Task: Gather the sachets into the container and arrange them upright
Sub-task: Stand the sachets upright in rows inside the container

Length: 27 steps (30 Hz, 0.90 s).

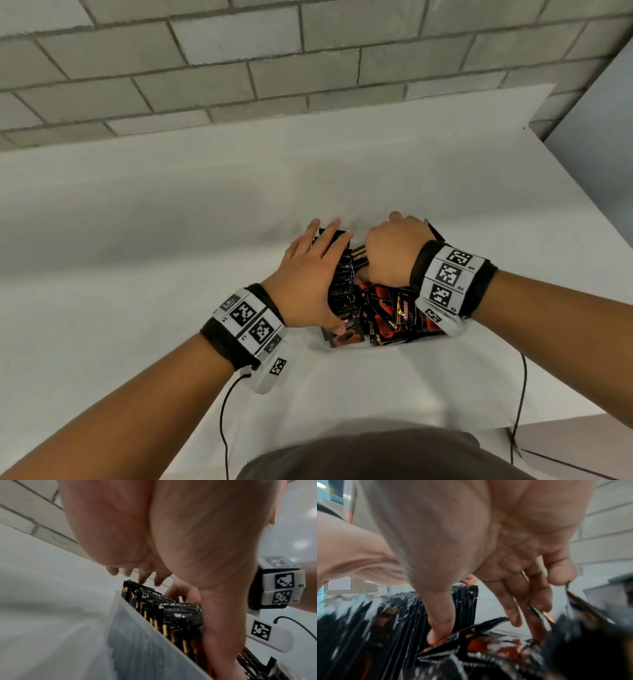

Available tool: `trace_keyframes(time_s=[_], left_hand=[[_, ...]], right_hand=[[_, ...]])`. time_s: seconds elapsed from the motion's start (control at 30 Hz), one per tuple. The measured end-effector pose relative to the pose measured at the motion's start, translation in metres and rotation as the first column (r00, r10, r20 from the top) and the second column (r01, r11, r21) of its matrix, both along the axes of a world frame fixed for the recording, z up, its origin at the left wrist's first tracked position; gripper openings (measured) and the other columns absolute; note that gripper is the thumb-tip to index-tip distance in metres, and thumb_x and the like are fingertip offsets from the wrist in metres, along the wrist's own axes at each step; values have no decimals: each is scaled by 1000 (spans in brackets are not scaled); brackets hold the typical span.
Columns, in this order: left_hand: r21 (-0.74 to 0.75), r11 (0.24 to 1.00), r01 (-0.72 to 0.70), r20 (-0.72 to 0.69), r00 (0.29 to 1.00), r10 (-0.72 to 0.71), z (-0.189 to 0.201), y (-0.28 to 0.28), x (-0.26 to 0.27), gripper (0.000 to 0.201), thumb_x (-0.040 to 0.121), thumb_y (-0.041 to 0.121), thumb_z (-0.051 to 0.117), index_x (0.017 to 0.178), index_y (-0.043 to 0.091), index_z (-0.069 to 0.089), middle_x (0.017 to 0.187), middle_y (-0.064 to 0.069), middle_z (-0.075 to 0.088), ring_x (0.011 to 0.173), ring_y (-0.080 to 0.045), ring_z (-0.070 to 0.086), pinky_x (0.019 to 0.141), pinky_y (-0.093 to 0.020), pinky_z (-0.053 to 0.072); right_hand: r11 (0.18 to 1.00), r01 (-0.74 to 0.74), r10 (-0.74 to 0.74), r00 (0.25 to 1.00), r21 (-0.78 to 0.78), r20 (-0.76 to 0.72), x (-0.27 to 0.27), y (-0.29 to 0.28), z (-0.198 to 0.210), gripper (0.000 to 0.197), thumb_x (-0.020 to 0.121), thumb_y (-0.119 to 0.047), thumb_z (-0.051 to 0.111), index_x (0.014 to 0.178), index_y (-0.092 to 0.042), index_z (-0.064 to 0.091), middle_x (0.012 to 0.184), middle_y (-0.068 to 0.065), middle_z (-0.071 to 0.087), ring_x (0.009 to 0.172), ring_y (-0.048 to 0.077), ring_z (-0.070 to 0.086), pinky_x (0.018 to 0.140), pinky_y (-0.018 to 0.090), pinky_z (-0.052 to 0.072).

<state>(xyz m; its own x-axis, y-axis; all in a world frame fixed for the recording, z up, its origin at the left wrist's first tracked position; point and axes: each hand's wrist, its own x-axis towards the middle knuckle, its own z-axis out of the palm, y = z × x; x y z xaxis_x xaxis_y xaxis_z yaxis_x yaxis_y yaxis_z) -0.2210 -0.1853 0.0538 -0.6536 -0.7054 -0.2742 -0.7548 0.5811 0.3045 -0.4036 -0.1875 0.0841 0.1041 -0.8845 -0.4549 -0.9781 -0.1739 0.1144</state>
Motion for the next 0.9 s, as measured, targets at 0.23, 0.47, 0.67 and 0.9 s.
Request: trace_keyframes(time_s=[0.23, 0.47, 0.67, 0.9], left_hand=[[-13, 1000, -7, -51, 999, 6, -8, -3, 0, 143, 55, 55, 92, 162, 20, 3, 167, -4, 1, 156, -27, -13, 125, -49, 9], [-56, 998, -18, -78, 997, 13, -12, 5, 0, 135, 61, 54, 88, 162, 18, 6, 166, -7, 7, 156, -30, -7, 126, -49, 11], [-66, 996, -54, -98, 994, 47, -13, 11, 0, 132, 62, 54, 86, 162, 17, 7, 165, -7, 10, 156, -31, -3, 124, -48, 11], [-80, 995, -62, -86, 995, 55, -14, 12, 0, 132, 63, 50, 87, 162, 16, 6, 164, -8, 11, 156, -33, -2, 125, -49, 11]], right_hand=[[998, 32, -34, 999, 50, 34, -10, -3, -21, 91, 70, -88, 55, 124, -15, 61, 126, 8, 54, 119, 28, 48, 95, 43, 41], [997, -68, 66, 994, 20, 91, -16, 0, -25, 86, 61, -87, 64, 114, -19, 58, 99, -5, 50, 105, 18, 43, 81, 37, 37], [988, -60, 48, 995, 141, 84, -18, -10, -28, 104, 50, -92, 66, 124, -20, 62, 115, 0, 54, 115, 23, 41, 89, 42, 39], [986, -102, 91, 992, 132, 88, -16, -5, -30, 97, 50, -89, 69, 114, -17, 60, 104, -3, 58, 108, 18, 41, 85, 40, 47]])
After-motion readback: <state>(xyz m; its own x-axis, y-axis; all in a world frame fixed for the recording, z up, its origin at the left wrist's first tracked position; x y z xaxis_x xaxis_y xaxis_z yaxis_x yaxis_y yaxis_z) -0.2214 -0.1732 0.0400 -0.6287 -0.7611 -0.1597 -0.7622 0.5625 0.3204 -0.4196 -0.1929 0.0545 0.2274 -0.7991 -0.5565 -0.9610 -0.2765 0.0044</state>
